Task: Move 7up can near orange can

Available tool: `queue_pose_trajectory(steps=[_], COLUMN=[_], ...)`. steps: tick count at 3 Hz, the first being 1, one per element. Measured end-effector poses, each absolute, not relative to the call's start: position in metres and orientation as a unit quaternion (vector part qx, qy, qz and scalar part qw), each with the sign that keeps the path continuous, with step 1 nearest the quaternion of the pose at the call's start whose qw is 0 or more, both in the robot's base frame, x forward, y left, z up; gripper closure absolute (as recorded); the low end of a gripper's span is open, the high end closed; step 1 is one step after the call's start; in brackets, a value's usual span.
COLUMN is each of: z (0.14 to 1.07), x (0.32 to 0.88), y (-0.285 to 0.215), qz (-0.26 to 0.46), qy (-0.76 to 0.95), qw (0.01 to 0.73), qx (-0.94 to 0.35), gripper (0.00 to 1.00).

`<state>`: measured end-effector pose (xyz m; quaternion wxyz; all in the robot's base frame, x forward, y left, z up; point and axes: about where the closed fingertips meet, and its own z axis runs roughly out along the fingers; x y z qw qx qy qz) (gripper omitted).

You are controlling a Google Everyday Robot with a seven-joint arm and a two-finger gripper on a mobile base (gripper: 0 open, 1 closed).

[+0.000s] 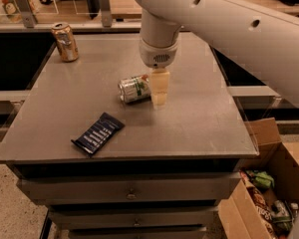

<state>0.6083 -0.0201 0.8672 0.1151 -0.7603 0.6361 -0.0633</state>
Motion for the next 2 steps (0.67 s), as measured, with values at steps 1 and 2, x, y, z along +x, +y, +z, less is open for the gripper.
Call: queue_pose_trajectory(steps=[1, 2], z=[0.848, 0.837], x=[0.609, 0.608], y=[-0.006, -0.002], qz=[-0.047, -0.036], qy=[0.633, 0.634], qw=[0.101, 0.093], qx=[-0.766, -0.767], gripper=[0.18, 0.41])
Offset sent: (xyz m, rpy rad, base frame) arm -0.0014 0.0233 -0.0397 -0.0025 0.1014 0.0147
